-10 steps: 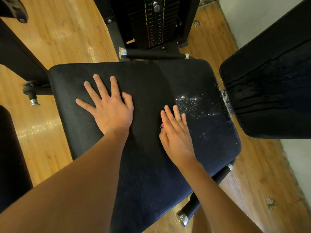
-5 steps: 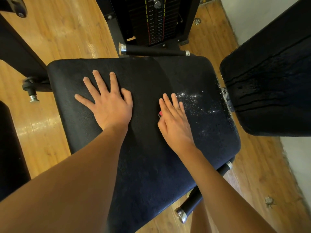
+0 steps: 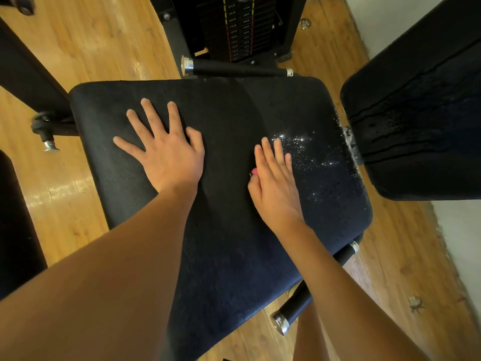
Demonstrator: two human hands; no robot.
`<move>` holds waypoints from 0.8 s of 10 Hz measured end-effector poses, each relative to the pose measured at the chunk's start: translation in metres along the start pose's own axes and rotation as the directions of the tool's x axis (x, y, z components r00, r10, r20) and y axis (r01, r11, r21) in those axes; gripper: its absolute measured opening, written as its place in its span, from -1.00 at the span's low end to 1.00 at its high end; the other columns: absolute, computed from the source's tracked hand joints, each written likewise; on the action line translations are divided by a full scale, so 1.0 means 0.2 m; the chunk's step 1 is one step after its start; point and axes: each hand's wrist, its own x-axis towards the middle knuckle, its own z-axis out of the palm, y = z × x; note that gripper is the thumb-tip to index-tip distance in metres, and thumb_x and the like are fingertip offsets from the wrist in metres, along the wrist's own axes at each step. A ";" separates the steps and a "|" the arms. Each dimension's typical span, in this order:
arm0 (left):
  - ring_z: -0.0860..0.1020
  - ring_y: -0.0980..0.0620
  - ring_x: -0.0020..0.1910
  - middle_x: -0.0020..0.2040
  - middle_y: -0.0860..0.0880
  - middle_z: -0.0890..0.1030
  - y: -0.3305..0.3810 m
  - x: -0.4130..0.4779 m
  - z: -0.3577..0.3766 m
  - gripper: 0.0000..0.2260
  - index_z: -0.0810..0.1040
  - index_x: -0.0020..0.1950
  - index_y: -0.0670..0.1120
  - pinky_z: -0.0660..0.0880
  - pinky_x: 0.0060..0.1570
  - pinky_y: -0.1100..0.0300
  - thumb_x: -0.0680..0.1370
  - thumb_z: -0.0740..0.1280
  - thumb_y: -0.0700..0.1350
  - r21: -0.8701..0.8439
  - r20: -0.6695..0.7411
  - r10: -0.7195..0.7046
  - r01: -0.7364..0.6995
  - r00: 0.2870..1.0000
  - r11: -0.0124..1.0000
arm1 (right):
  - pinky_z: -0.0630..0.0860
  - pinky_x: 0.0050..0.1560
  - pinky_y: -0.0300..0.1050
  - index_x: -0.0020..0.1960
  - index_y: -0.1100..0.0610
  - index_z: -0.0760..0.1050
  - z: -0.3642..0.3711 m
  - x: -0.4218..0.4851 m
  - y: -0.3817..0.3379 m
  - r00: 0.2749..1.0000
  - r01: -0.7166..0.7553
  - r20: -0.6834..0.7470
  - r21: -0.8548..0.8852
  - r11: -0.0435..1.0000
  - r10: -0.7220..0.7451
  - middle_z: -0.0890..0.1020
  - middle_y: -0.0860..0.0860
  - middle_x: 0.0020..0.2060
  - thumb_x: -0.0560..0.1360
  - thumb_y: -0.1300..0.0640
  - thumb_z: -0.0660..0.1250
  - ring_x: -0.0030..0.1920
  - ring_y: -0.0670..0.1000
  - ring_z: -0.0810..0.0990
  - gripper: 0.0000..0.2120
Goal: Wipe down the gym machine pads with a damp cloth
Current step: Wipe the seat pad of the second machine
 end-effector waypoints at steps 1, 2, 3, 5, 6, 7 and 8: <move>-0.07 -0.30 0.64 0.68 -0.16 0.02 0.00 0.00 0.00 -0.45 0.16 0.65 0.06 -0.14 0.46 -0.52 0.65 -0.03 0.12 0.002 -0.006 0.003 -0.003 1.000 1.000 | -0.23 0.63 0.02 0.63 0.24 0.11 0.00 0.07 0.00 1.000 0.018 0.022 -0.036 0.999 -0.017 0.10 0.13 0.64 0.69 0.17 0.10 0.63 0.06 -0.17 -0.46; -0.07 -0.30 0.64 0.68 -0.17 0.02 0.00 0.01 0.00 -0.45 0.16 0.65 0.05 -0.14 0.45 -0.52 0.65 -0.03 0.12 -0.002 -0.009 0.006 -0.006 1.000 1.000 | -0.24 0.62 -0.02 0.63 0.23 0.11 0.00 0.00 0.03 0.998 0.042 0.055 -0.012 0.999 -0.042 0.11 0.11 0.65 0.68 0.15 0.06 0.63 0.04 -0.19 -0.46; -0.07 -0.30 0.64 0.68 -0.16 0.02 0.00 0.00 0.00 -0.45 0.16 0.65 0.06 -0.14 0.46 -0.52 0.65 -0.03 0.12 0.005 -0.010 0.004 -0.004 1.000 1.000 | -0.19 0.63 0.00 0.62 0.23 0.14 -0.01 -0.10 0.07 0.996 0.044 0.072 0.010 0.999 -0.045 0.13 0.11 0.64 0.67 0.11 0.02 0.63 0.04 -0.16 -0.46; -0.06 -0.30 0.64 0.68 -0.16 0.03 0.00 0.00 0.01 -0.45 0.17 0.64 0.06 -0.14 0.46 -0.52 0.64 -0.04 0.12 0.008 -0.016 0.004 -0.004 1.000 1.000 | -0.19 0.64 -0.03 0.60 0.23 0.19 -0.01 -0.33 0.14 0.997 0.045 0.069 0.030 0.999 -0.047 0.17 0.09 0.62 0.68 0.08 0.00 0.65 0.04 -0.11 -0.48; -0.06 -0.30 0.64 0.68 -0.16 0.03 0.00 0.00 0.01 -0.45 0.17 0.65 0.06 -0.14 0.46 -0.52 0.64 -0.03 0.13 0.013 -0.021 0.005 -0.004 1.000 1.000 | -0.16 0.64 0.02 0.61 0.24 0.16 -0.01 -0.30 0.11 0.998 0.024 0.056 0.021 0.999 -0.025 0.17 0.11 0.62 0.66 0.09 -0.01 0.64 0.07 -0.08 -0.46; -0.05 -0.30 0.64 0.68 -0.16 0.04 0.00 0.00 0.01 -0.45 0.17 0.64 0.06 -0.14 0.46 -0.52 0.64 -0.04 0.13 0.010 -0.025 0.006 -0.006 1.000 1.000 | -0.21 0.63 0.01 0.63 0.24 0.08 -0.02 -0.25 0.08 0.998 0.005 0.069 0.001 1.000 -0.005 0.09 0.10 0.64 0.66 0.09 -0.05 0.64 0.06 -0.15 -0.44; -0.05 -0.30 0.64 0.67 -0.16 0.05 0.00 0.00 0.01 -0.45 0.18 0.64 0.06 -0.13 0.46 -0.51 0.64 -0.04 0.13 0.008 -0.033 0.006 -0.006 0.999 1.000 | -0.21 0.63 0.03 0.63 0.24 0.07 -0.02 -0.17 0.07 0.998 0.007 0.066 -0.012 1.000 -0.006 0.08 0.13 0.64 0.67 0.12 -0.02 0.63 0.05 -0.18 -0.45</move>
